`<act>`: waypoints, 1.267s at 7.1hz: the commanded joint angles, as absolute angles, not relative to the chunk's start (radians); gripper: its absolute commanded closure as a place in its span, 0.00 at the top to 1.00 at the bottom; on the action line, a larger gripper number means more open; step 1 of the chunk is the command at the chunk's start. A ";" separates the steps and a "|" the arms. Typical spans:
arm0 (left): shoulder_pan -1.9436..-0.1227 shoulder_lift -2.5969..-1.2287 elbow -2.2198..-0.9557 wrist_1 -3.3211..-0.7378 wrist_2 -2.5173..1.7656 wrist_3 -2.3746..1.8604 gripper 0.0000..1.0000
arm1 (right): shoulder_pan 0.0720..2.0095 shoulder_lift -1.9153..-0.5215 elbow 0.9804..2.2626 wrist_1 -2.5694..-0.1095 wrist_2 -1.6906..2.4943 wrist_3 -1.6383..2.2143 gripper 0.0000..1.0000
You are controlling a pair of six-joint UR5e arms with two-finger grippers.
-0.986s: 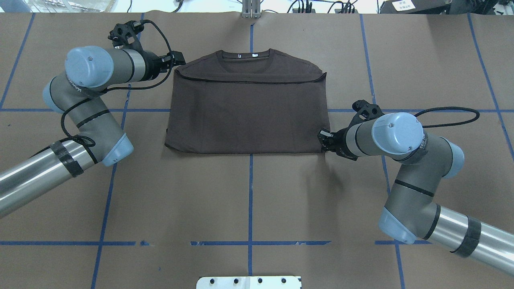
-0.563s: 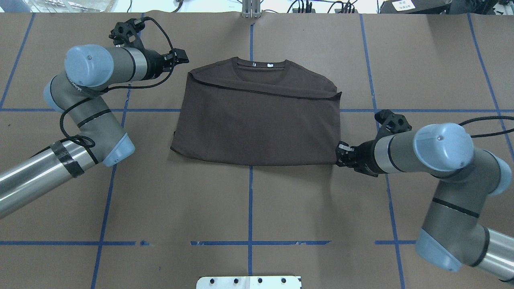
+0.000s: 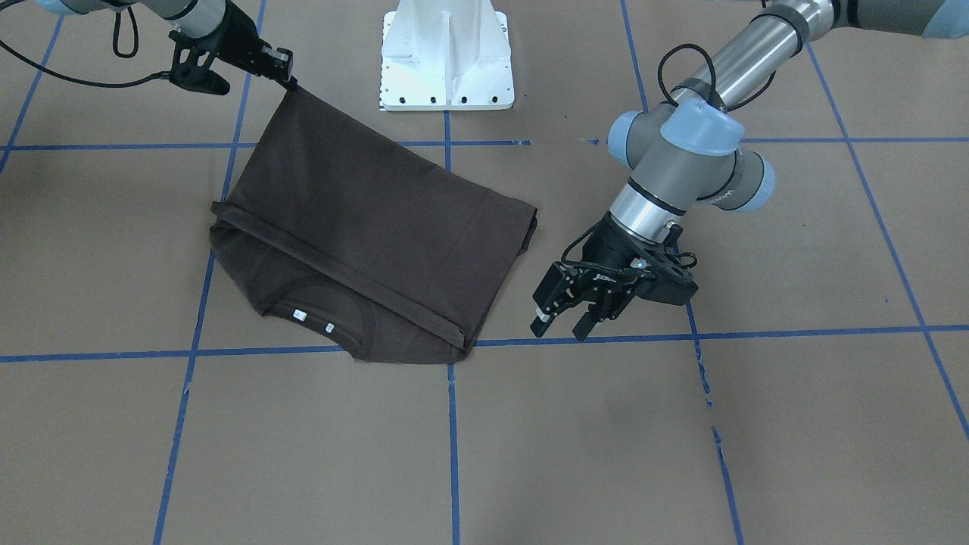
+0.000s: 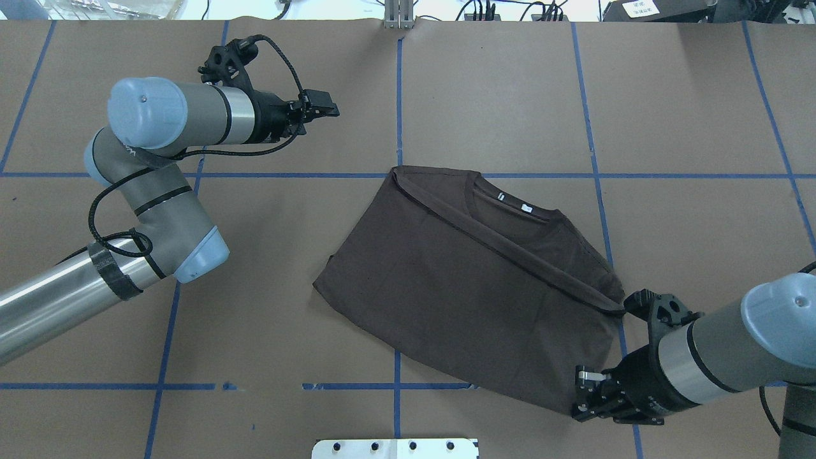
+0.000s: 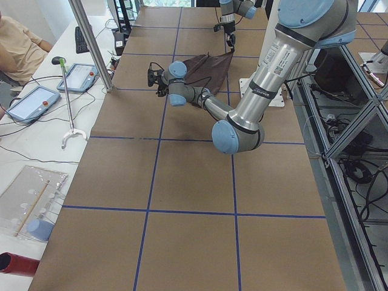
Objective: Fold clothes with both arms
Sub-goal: 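Drag the shirt corner toward the robot with the right gripper, rotating it, then move both grippers to the folded edge near the collar and grasp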
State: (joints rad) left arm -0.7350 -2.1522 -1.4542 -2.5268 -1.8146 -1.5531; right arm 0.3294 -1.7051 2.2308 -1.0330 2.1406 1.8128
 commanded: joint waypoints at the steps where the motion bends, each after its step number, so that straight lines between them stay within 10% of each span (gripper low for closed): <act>1: -0.712 -2.099 -1.621 -2.516 -1.908 -1.758 1.00 | 0.259 -1.707 2.212 -1.032 2.079 1.832 1.00; 5: -0.570 -1.938 -1.721 -2.406 -1.815 -1.865 0.99 | 0.583 -1.600 2.133 -1.025 1.980 1.807 1.00; 9: -0.396 -1.964 -1.772 -2.076 -1.748 -1.865 0.72 | 0.595 -1.453 2.033 -1.026 1.942 1.795 1.00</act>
